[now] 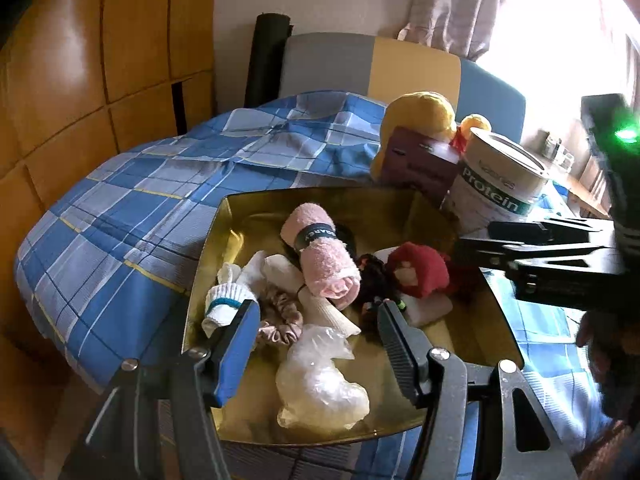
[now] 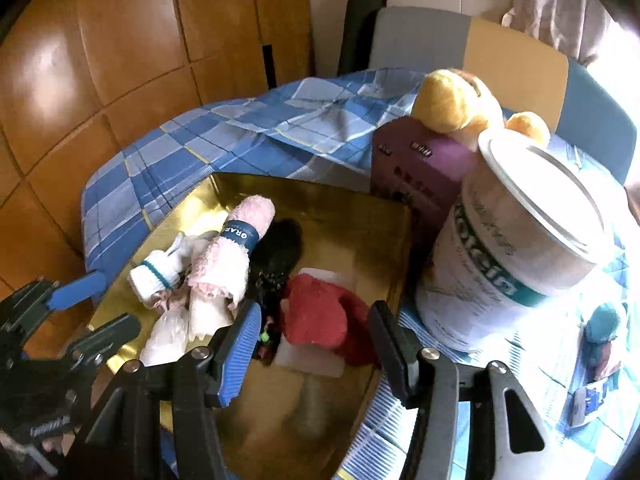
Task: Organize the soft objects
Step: 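Move both grippers back toward the remaining items on the bed, then grasp the blue Tempo tissue pack with the left gripper, then hold the tissue pack with the left gripper while the right gripper grasps the teal plush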
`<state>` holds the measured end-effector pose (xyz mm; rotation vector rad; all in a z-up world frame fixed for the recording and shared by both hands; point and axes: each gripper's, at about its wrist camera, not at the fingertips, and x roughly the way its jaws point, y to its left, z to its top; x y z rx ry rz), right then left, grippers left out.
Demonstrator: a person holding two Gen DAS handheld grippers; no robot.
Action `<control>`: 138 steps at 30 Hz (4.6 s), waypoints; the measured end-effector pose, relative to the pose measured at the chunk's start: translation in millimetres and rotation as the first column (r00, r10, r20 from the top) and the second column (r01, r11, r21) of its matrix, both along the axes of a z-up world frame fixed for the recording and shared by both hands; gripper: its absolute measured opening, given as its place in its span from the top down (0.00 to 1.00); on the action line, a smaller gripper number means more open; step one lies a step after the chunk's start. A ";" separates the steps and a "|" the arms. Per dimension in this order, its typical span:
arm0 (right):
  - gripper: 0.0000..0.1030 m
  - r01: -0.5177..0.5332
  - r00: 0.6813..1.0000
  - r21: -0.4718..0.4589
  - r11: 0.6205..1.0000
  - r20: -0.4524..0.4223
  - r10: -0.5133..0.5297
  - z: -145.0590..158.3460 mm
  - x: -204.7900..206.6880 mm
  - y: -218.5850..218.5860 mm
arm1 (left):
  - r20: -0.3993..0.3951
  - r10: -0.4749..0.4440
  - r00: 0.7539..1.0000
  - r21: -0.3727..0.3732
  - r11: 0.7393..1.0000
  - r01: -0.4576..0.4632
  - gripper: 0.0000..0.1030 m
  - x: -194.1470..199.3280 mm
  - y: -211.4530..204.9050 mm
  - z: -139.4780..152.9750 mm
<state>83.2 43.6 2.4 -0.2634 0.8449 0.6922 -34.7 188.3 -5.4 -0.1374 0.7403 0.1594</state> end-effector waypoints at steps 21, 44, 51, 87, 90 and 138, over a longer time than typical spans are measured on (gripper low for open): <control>0.45 0.622 0.777 -0.039 0.782 0.153 -0.610 3.9 45.1 -241.1 | -0.030 -0.157 0.987 0.073 0.985 0.159 0.40 10.2 -59.3 4.9; 0.44 0.964 0.247 0.187 0.189 -0.371 -0.895 -56.6 24.8 -428.6 | -0.100 -0.527 0.844 0.094 0.839 0.536 0.38 65.9 -221.6 0.7; 0.45 0.963 0.249 0.198 0.183 -0.400 -0.882 -57.8 25.3 -431.7 | -0.128 -0.612 0.780 0.076 0.779 0.623 0.26 107.8 -278.6 -12.9; 0.44 0.954 0.274 0.261 0.150 -0.546 -0.792 -72.6 26.7 -441.4 | -0.207 -0.738 0.642 0.007 0.656 0.755 0.44 219.8 -426.2 -89.6; 0.44 0.954 0.277 0.254 0.159 -0.546 -0.791 -73.6 27.9 -440.5 | -0.210 -0.697 0.685 -0.005 0.701 0.713 0.44 203.0 -399.6 -84.5; 0.44 0.948 0.300 0.063 0.310 -0.492 -0.817 -92.5 48.9 -416.1 | -0.085 -0.476 0.875 0.063 0.874 0.482 0.45 100.8 -267.2 -102.6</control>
